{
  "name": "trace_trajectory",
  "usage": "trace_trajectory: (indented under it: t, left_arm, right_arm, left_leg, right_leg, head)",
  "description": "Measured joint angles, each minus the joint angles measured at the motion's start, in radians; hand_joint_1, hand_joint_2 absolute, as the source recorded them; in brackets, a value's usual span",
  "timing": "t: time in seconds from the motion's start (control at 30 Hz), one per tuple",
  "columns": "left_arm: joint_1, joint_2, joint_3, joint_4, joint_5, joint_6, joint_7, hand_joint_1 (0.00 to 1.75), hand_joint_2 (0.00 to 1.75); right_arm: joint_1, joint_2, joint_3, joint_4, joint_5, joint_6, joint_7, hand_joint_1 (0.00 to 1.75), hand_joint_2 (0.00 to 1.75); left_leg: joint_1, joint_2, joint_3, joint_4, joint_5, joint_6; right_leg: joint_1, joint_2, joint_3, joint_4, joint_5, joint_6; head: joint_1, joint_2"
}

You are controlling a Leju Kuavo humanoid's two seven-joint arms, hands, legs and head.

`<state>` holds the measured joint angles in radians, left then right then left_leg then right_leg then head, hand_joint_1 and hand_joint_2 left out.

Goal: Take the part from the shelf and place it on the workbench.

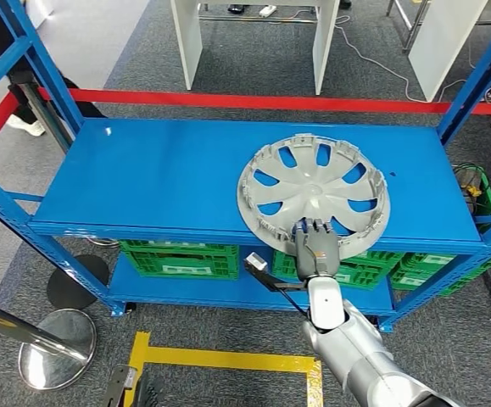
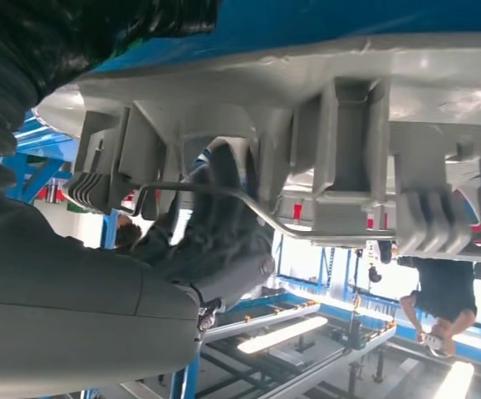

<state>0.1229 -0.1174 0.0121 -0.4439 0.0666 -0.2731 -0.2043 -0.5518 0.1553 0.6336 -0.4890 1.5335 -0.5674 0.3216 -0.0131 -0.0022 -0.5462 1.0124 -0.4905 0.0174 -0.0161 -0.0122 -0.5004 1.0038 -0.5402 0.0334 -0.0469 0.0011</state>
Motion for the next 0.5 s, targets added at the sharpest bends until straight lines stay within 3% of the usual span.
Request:
trace_trajectory:
  t: [0.5]
  left_arm:
    - [0.018, 0.004, -0.020, -0.034, 0.046, -0.002, 0.020, 0.00, 0.00]
  right_arm:
    - [0.002, 0.000, -0.001, 0.005, 0.000, 0.013, 0.003, 1.75, 1.75]
  left_leg:
    - [0.000, 0.000, 0.000, 0.000, 0.000, 0.000]
  right_leg:
    - [0.000, 0.000, 0.000, 0.000, 0.000, 0.000]
  head:
    - [0.000, 0.000]
